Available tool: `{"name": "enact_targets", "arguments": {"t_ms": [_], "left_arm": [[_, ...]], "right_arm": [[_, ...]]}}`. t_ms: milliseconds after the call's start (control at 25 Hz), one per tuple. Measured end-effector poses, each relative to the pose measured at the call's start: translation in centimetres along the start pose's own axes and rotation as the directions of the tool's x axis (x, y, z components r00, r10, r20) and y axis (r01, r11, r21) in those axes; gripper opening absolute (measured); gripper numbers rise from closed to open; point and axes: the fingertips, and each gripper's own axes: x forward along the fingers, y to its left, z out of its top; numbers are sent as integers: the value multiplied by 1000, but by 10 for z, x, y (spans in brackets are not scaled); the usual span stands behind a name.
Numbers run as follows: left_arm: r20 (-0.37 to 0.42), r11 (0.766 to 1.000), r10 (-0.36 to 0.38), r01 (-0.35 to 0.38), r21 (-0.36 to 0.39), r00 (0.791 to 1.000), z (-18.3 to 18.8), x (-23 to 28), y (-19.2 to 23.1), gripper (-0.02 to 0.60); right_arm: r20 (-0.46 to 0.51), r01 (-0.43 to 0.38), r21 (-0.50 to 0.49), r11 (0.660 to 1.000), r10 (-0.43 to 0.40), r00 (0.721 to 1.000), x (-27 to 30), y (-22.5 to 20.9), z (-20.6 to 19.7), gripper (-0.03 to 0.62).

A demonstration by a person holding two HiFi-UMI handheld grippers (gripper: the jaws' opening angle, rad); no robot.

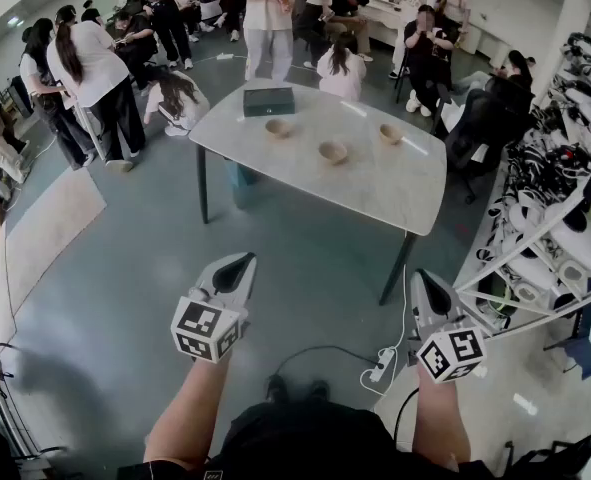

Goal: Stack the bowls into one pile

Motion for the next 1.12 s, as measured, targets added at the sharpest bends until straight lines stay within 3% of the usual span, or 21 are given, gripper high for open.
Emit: {"name": "enact_targets", "arguments": {"t_ms": [680, 1120], "left_arm": [[11, 1000, 25, -25, 4, 1000, 10, 25, -34, 11], [10, 1000, 16, -17, 20, 1000, 18, 44, -72, 11]], "right_arm": [[11, 4, -9, 1000, -3, 1000, -18, -41, -2, -2], [32, -57, 34, 998, 56, 998, -37, -60, -4, 2]]}}
